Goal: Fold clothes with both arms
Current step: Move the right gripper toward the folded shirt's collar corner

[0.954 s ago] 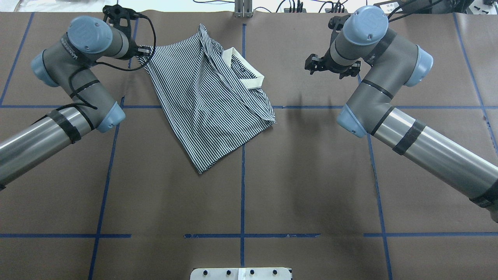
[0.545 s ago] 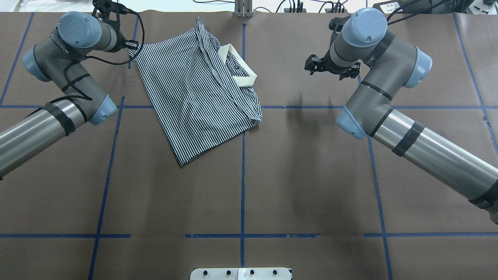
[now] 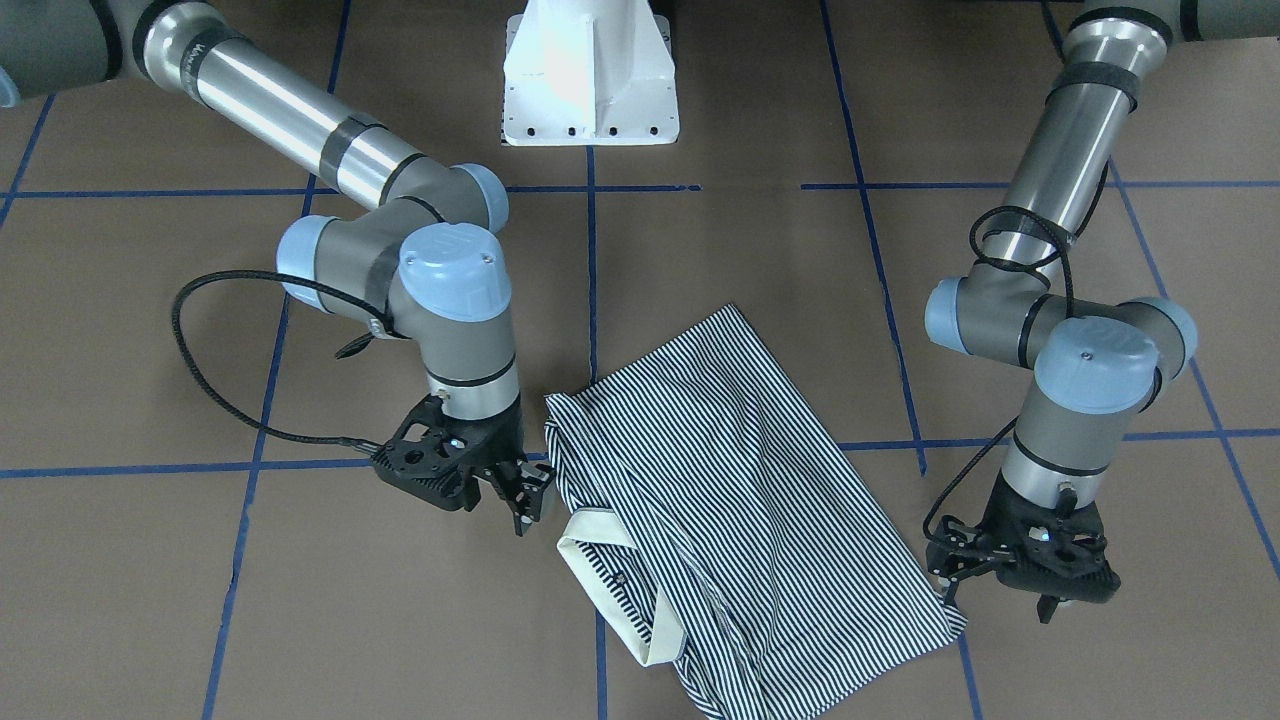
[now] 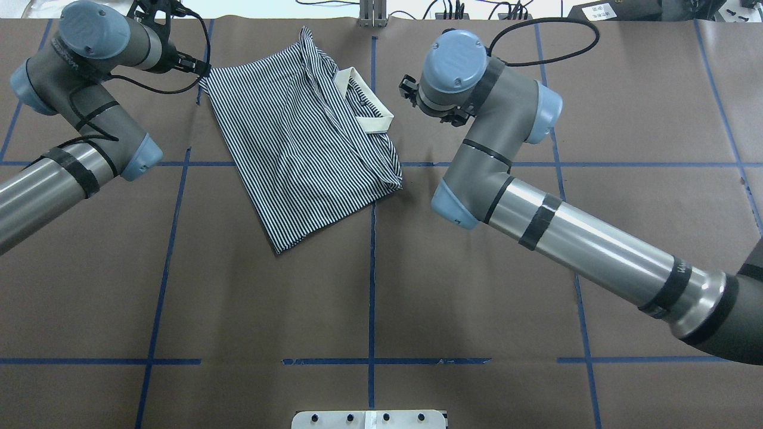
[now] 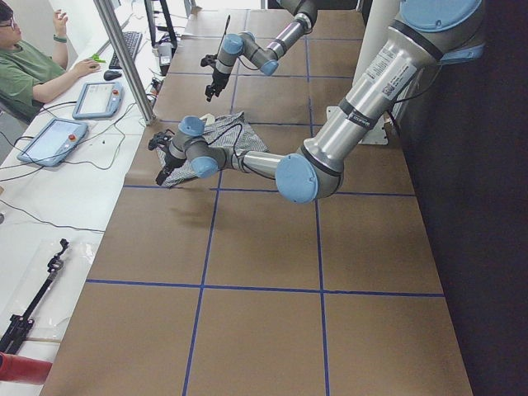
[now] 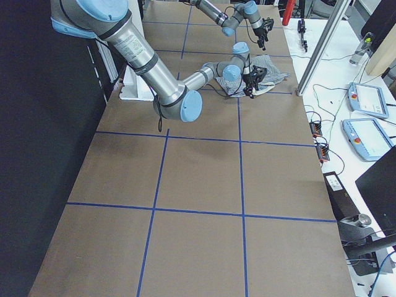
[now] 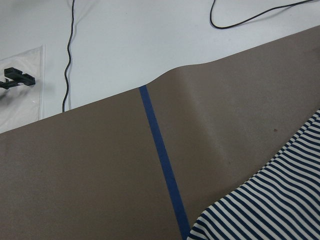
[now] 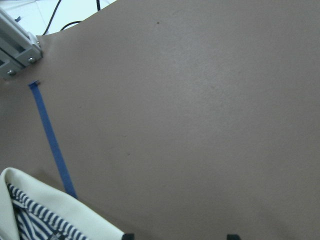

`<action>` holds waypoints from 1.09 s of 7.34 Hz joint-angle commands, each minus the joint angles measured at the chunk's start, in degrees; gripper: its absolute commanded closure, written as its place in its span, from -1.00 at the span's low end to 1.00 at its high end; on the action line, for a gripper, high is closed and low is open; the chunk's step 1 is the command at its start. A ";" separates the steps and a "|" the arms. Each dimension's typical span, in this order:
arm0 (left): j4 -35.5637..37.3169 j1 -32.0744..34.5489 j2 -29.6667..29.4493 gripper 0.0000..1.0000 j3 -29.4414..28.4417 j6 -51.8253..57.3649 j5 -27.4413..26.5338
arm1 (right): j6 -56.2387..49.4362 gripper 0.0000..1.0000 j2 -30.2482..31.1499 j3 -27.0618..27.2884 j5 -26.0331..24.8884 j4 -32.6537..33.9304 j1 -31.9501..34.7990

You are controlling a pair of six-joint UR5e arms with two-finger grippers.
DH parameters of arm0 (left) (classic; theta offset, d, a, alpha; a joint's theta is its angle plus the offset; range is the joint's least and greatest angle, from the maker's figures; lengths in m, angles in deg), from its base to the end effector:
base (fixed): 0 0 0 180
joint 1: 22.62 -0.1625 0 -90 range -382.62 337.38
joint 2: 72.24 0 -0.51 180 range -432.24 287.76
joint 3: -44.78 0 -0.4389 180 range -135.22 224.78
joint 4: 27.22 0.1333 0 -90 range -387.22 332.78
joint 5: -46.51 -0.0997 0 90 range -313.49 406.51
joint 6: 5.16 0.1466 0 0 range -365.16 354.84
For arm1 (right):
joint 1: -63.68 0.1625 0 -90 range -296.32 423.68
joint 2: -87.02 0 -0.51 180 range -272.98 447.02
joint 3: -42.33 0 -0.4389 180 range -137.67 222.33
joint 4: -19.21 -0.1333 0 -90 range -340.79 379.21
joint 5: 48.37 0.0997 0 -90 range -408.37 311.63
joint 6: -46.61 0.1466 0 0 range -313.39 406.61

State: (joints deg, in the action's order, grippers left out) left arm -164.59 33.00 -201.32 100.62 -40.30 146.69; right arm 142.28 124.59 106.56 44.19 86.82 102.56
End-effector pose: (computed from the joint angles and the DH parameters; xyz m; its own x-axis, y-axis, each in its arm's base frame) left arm 0.4387 -0.8314 0.5301 0.7985 0.2583 -0.5438 0.1397 0.7991 0.5847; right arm -0.6774 -0.7091 0.2972 0.4483 0.4883 0.7487 -0.6483 0.7543 -0.1038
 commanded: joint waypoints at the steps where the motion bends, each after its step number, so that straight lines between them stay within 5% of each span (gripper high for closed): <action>1: -0.09 0.02 0.06 -1.00 0.06 -0.02 0.09 | 3.38 -0.29 -3.97 -7.76 -3.86 -5.55 -2.48; 6: -0.18 0.02 0.15 -1.00 0.49 -0.19 0.01 | 6.72 -0.10 -6.54 -13.94 -7.04 -10.30 -4.43; 7: -0.18 0.02 0.58 -1.00 1.02 -0.28 0.01 | 6.72 0.12 -6.54 -14.04 -7.13 -10.31 -4.43; 8: -0.18 0.02 1.46 -1.00 2.42 -0.46 0.01 | 6.81 0.75 -6.46 -14.56 -7.22 -10.31 -4.43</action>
State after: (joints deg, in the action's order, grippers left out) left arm -164.76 33.01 -200.68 101.75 -40.58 146.70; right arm 148.98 118.11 92.62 37.13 76.68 98.18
